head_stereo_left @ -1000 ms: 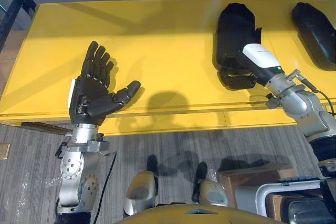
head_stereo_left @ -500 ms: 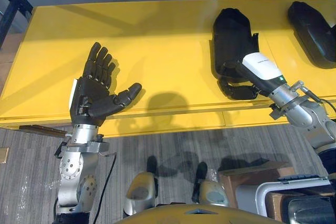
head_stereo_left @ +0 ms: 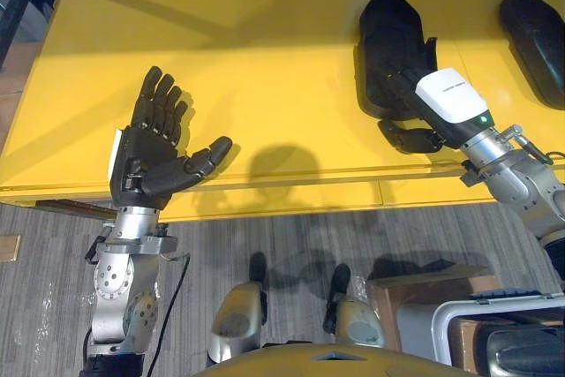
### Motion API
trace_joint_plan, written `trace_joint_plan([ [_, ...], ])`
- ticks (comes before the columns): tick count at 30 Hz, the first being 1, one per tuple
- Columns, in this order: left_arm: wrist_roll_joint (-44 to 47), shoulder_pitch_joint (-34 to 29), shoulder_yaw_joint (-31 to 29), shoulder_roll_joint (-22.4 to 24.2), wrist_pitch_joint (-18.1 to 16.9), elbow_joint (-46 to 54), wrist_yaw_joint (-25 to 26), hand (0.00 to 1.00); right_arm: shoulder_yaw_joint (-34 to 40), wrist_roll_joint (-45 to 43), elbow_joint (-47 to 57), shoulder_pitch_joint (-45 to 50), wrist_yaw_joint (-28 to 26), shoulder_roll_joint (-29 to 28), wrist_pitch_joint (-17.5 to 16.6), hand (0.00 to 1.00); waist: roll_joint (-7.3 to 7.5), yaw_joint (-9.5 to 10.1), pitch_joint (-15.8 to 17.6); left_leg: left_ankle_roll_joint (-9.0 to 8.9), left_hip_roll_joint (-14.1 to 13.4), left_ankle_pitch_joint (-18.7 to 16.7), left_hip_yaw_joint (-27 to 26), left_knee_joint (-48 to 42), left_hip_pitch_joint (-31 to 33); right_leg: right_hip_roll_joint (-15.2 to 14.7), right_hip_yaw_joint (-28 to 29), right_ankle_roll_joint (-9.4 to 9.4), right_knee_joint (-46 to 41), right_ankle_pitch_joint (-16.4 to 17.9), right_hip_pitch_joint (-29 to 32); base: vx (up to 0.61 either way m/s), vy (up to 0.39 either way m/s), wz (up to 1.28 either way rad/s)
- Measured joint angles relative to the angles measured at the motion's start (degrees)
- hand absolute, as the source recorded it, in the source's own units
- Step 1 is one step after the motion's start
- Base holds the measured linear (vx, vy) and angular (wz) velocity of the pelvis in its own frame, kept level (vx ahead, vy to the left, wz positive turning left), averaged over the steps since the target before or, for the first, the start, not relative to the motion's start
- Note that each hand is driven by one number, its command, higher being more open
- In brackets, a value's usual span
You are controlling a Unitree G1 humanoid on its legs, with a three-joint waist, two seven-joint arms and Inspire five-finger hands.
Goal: Walk over and take three plastic housings, then place them on the shelf
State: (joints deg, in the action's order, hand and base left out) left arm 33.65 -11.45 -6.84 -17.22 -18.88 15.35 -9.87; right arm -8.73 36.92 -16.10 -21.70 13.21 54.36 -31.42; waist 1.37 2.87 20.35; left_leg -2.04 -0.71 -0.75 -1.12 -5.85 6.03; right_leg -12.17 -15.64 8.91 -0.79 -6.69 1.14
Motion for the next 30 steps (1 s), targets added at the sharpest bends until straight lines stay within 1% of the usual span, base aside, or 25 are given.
trace_joint_plan([
  [2,-0.04,-0.02,0.00,-0.01,-0.05,0.01,-0.05,1.00,0.32,0.99,0.19,0.01,1.29,0.10,-0.07,1.00,0.00,-0.08,0.00,0.19,-0.01,-0.13,-0.20,-0.09,0.01,0.00,0.09,-0.32,0.00,0.20,0.05,-0.04,-0.014,-0.05],
  [6,-0.03,-0.09,-0.03,-0.01,-0.27,0.06,-0.32,1.00,3.52,1.14,3.60,1.61,1.42,1.30,-0.65,1.00,0.00,-0.41,0.00,0.10,-0.09,-0.50,-0.81,-1.07,0.96,0.02,0.23,-1.17,0.06,0.85,0.81,-0.02,-0.020,-0.07],
  [8,-0.03,-0.62,-0.18,0.01,-0.27,0.22,-0.71,1.00,7.60,2.30,7.30,5.02,1.47,1.93,-0.92,1.00,0.01,-1.00,-0.01,-0.51,-0.54,-1.18,-1.06,-2.63,1.41,0.37,0.33,-1.17,0.05,0.85,0.69,0.00,-0.014,-0.07],
  [11,-0.03,-1.87,-0.50,0.03,-0.26,0.61,-1.06,1.00,13.26,3.53,12.97,10.09,1.52,1.97,-1.85,1.00,0.08,-1.72,-0.06,-0.57,-0.76,-1.99,-2.08,-3.31,0.96,0.44,1.06,-1.17,0.01,0.85,0.58,0.01,0.008,-0.19],
  [13,-0.04,-2.81,-0.50,0.34,-0.26,0.90,-1.52,1.00,15.96,3.56,15.87,12.95,1.77,1.93,-2.43,1.00,0.10,-1.87,-0.10,-0.52,-0.92,-2.42,-2.92,-3.33,0.29,0.49,1.81,-1.15,0.03,0.86,0.32,0.01,0.015,-0.22],
  [15,-0.08,-3.86,-0.48,1.11,-0.26,1.20,-2.30,1.00,20.02,3.66,19.70,16.71,2.50,0.53,-3.25,1.00,0.28,-2.59,-0.64,-0.20,-1.00,-3.14,-3.61,-3.22,-0.65,0.48,2.06,-1.02,0.17,1.24,-0.43,0.01,0.014,-0.16],
  [16,-0.08,-4.80,-0.50,1.36,-0.26,1.69,-2.37,1.00,21.77,3.67,21.17,17.89,2.58,-1.53,-3.54,1.00,0.67,-3.19,-1.67,-0.18,-0.98,-3.28,-3.81,-3.11,-0.67,0.42,2.05,-1.06,0.23,1.70,-0.38,0.05,0.001,-0.10],
  [18,-0.20,-5.99,-0.44,3.25,-0.26,2.95,-2.74,1.00,27.19,3.16,24.77,20.57,2.88,-9.06,-3.40,1.00,1.38,-3.84,-4.05,-0.80,-1.41,-3.76,-4.67,-3.15,-1.48,0.78,2.72,-1.12,0.24,1.95,-0.48,0.09,-0.004,-0.18],
  [19,-0.20,-6.21,-0.44,3.85,-0.26,3.39,-2.80,1.00,28.47,2.86,25.71,21.08,2.87,-10.85,-2.70,1.00,1.45,-3.86,-4.40,-0.89,-1.57,-4.01,-4.92,-3.28,-1.62,0.92,3.03,-1.13,0.24,1.95,-0.67,0.07,-0.001,-0.22],
  [20,-0.37,-6.54,-0.43,5.14,-0.26,4.17,-2.93,1.00,30.84,0.53,26.71,21.96,2.83,-14.97,-1.34,1.00,1.54,-4.27,-5.61,-0.78,-1.96,-4.56,-5.10,-4.07,-1.67,1.21,3.21,-1.13,0.24,1.94,-0.95,0.04,0.001,-0.13],
  [21,-0.62,-6.60,-0.43,5.78,-0.26,4.54,-2.92,1.00,31.98,-0.73,27.08,22.47,2.75,-17.16,-0.41,1.00,1.65,-4.51,-6.00,-0.69,-2.06,-4.64,-5.17,-4.28,-2.12,1.28,3.24,-1.14,0.25,1.94,-1.36,0.08,0.009,-0.14],
  [22,-0.83,-6.68,-0.36,7.14,-0.26,5.08,-3.04,1.00,34.15,-4.49,27.80,23.96,1.86,-21.69,1.42,1.00,1.68,-4.69,-6.87,-0.86,-2.31,-4.88,-5.52,-4.36,-3.34,1.38,3.36,-1.14,0.25,1.93,-2.22,0.08,0.017,-0.17],
  [23,-0.76,-6.96,-0.34,8.48,-0.27,5.65,-3.42,1.00,35.84,-10.58,28.31,25.96,0.42,-26.75,3.16,1.00,1.66,-4.86,-8.44,-0.97,-2.52,-5.23,-6.10,-4.23,-3.78,1.42,3.47,-1.14,0.24,1.93,-2.46,0.07,0.020,-0.21],
  [24,-0.70,-7.09,-0.31,8.99,-0.27,6.08,-3.51,1.00,36.52,-13.27,28.49,26.94,0.06,-29.33,3.84,1.00,1.67,-4.93,-9.02,-1.00,-2.60,-5.41,-6.50,-4.17,-4.22,1.50,3.63,-1.14,0.24,1.94,-2.57,0.04,0.015,-0.29],
  [26,1.17,-7.20,0.39,11.09,-0.30,7.58,-5.21,1.00,37.24,-23.16,30.39,31.35,-0.65,-38.80,6.94,1.00,1.13,-5.67,-10.07,-1.28,-2.88,-6.74,-8.28,-4.05,-6.17,1.81,5.24,-1.25,0.24,2.01,-3.50,0.01,0.013,-0.40],
  [27,2.09,-7.22,0.58,11.61,-0.35,7.87,-5.82,1.00,37.12,-24.60,30.94,32.40,-0.69,-40.92,7.52,1.00,0.94,-6.04,-10.18,-1.27,-2.89,-7.04,-8.86,-4.05,-6.68,1.81,5.70,-1.28,0.25,2.05,-3.68,-0.03,0.025,-0.53],
  [29,4.52,-7.31,3.37,13.26,-1.07,8.36,-7.61,1.00,35.66,-27.36,33.45,37.78,-0.37,-47.24,9.94,1.00,-0.19,-7.26,-10.96,-0.61,-2.95,-8.13,-11.88,-4.06,-8.40,1.78,8.38,-1.41,0.29,2.53,-3.69,-0.03,0.028,-0.62],
  [30,4.67,-7.35,4.32,13.50,-1.08,8.63,-7.94,1.00,35.14,-27.82,33.76,39.21,-0.38,-48.39,10.22,1.00,-0.48,-7.80,-11.14,-0.60,-3.04,-8.31,-12.57,-4.06,-8.73,1.82,8.93,-1.45,0.31,2.63,-3.67,-0.03,0.015,-0.60],
])
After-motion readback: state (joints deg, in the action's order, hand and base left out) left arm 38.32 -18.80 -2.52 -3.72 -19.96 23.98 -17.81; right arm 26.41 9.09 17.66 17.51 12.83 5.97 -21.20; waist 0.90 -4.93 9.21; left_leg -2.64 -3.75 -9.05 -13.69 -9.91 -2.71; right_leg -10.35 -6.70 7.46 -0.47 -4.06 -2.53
